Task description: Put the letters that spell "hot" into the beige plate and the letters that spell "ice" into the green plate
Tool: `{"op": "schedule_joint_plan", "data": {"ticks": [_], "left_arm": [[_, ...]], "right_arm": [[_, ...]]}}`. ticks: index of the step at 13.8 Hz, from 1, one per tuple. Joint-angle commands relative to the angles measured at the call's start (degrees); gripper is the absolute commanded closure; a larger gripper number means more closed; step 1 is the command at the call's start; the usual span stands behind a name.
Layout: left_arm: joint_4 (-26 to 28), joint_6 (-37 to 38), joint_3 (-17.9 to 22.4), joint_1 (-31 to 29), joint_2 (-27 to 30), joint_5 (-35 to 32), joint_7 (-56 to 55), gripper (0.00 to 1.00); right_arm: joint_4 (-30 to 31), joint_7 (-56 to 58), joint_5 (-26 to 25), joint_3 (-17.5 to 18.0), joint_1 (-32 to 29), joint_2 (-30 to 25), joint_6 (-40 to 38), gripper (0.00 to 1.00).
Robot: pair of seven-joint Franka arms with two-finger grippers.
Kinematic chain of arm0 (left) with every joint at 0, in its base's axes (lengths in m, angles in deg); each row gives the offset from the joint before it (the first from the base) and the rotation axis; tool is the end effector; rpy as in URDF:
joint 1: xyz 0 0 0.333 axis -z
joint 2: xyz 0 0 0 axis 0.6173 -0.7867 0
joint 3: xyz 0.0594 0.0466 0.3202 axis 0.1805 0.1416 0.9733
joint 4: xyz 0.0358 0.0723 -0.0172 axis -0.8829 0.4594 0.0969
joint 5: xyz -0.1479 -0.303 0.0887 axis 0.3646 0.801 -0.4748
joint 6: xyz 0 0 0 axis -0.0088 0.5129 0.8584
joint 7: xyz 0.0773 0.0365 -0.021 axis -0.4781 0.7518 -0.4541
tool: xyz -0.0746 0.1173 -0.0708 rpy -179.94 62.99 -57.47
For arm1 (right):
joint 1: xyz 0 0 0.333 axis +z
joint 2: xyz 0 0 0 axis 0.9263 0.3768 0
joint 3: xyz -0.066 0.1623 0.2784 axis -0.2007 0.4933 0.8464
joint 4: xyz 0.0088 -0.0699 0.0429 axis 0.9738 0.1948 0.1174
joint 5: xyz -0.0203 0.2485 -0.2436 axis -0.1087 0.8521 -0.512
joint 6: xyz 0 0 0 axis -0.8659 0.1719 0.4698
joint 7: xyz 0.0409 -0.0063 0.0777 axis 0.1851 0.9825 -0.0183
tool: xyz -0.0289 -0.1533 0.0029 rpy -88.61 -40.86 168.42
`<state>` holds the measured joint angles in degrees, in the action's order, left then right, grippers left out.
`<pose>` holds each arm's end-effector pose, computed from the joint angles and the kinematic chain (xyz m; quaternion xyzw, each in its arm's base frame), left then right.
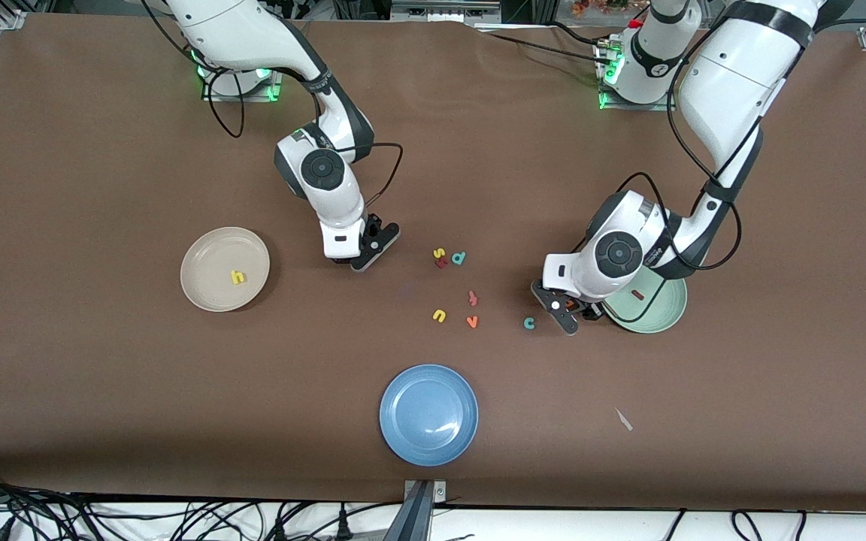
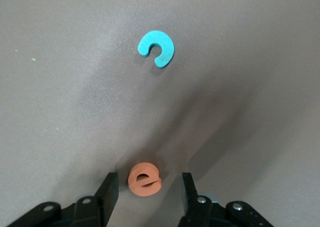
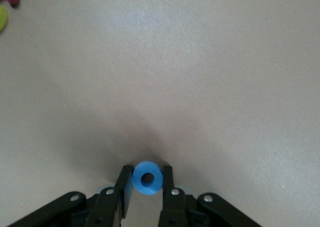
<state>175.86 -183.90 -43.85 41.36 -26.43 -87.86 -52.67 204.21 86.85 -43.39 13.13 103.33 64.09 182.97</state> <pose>0.5827 -0.2095 0.1690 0.8950 -0.4438 -0.0443 0.0046 0.4805 0.3472 0.1785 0.9151 0.4027 0.0198 0.0048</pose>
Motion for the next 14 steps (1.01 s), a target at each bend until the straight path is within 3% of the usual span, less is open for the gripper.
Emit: {"op": "schedule_joint_plan", "data": {"ticks": [1,2,3,4,6,11,13,14], "left_arm": [[0.44,-0.88,-0.03,-0.07,-0.13,-1.89,-1.11,0.61],[0.36,-0.88,-0.03,-0.07,-0.04,-1.89,-0.85,0.82],[0.27,-0.79,-0.03,-0.07,0.05,-1.89,-0.58,0.96],[0.18,-0.53,-0.03,-0.16,0.05,-1.89,-0.49,1.00],[-0.17,0.18,-0.12,-0.25,1.01,-1.89,-0.49,1.00],[0.27,9.74,-0.21,-1.30,6.45,-1.89,0.12,1.00],[2.19,12.21,-0.64,-4.89,8.04,-1.80,1.87,1.00],[4.38,12.13,-1.08,-6.56,9.26,-1.80,3.18,1.00]], "right_arm": [[-5.35,1.29,3.85,0.05,-1.11,-2.46,-12.41,0.88],[-5.90,1.29,5.35,-0.48,-1.37,-4.38,-15.69,0.88],[-5.82,1.38,5.71,-2.31,-1.54,-5.97,-17.03,0.89],[-5.56,1.29,5.81,-4.41,-1.54,-7.64,-18.35,0.89],[-4.94,1.03,5.81,-9.42,-1.54,-9.84,-21.86,0.89],[-0.03,1.20,5.89,-20.50,-1.54,-11.88,-19.51,0.88],[2.00,0.33,7.46,-21.40,-2.41,-11.17,-15.92,0.88],[2.18,1.11,10.61,-21.49,-4.34,-10.47,-15.03,0.88]]}}
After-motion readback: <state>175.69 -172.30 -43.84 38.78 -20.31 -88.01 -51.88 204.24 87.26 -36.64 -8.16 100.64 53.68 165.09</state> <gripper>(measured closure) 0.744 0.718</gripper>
